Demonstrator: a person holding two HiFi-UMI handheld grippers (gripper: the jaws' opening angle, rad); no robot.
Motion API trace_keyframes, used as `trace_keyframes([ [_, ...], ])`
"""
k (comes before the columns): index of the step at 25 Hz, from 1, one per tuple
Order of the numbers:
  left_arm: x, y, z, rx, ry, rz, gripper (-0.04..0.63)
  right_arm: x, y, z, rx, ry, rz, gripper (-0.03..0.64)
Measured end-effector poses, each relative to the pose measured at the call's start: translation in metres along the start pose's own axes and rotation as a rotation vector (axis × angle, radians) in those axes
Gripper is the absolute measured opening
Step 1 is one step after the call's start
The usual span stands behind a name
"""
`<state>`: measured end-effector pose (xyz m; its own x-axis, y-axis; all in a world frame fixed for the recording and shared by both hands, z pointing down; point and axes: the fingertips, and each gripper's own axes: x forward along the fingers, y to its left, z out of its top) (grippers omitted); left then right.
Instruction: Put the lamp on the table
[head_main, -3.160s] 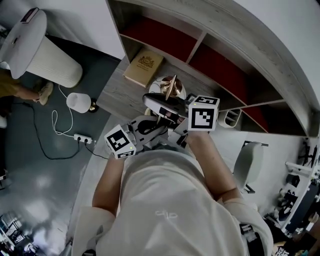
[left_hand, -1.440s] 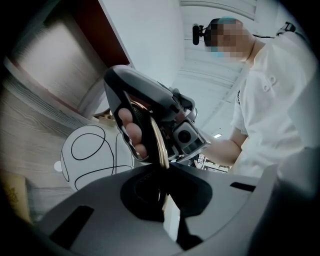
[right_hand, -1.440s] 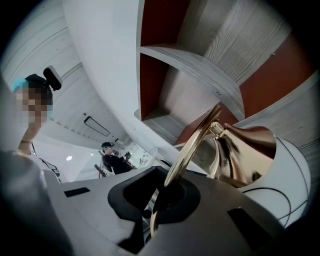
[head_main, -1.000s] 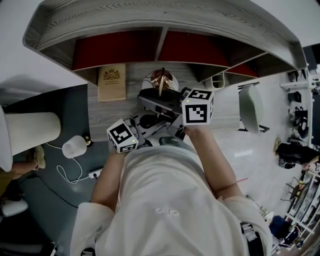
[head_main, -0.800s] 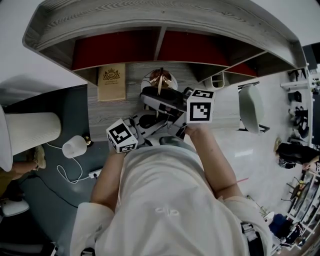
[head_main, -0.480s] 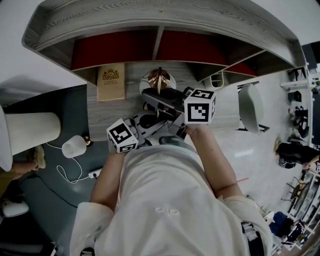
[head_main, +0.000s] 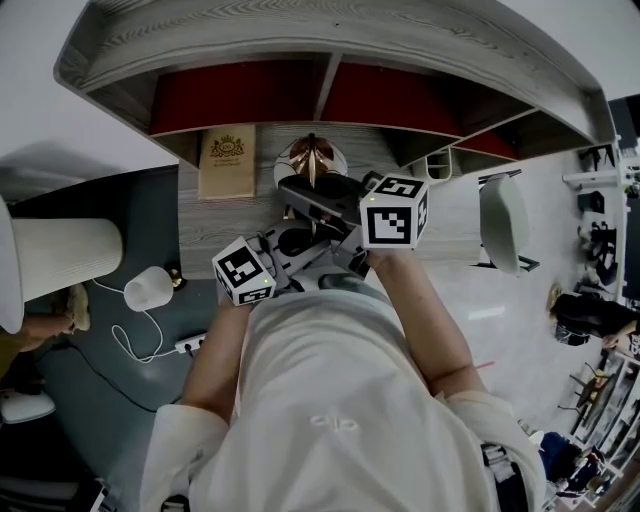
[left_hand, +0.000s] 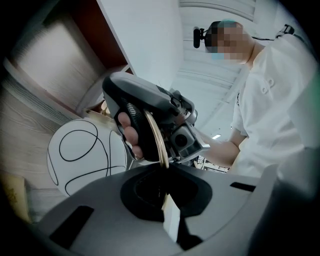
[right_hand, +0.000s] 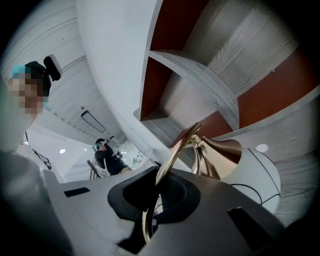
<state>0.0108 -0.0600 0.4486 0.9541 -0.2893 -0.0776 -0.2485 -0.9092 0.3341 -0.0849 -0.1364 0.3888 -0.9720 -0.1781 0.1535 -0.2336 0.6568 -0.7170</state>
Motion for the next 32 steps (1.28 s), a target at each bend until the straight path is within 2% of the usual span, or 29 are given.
trace_keyframes([
  [6, -0.010, 0.012, 0.006, 0.034, 0.007, 0.043, 0.015, 0.013, 0.006, 0.008, -0.030, 0.004, 0.033, 0.028],
  [15, -0.021, 0.030, 0.010, -0.002, -0.029, 0.094, 0.015, 0.032, -0.003, 0.013, -0.004, 0.013, 0.040, 0.029],
  [24, -0.020, 0.038, 0.015, -0.021, -0.044, 0.082, 0.015, 0.037, -0.008, 0.021, 0.002, 0.010, 0.060, 0.032],
  [29, -0.015, 0.038, 0.016, -0.022, -0.044, 0.073, 0.017, 0.032, -0.001, 0.024, -0.010, 0.007, 0.101, 0.125],
  [32, -0.015, 0.037, 0.016, -0.030, -0.048, 0.068, 0.017, 0.028, -0.001, 0.025, -0.013, 0.002, 0.095, 0.162],
])
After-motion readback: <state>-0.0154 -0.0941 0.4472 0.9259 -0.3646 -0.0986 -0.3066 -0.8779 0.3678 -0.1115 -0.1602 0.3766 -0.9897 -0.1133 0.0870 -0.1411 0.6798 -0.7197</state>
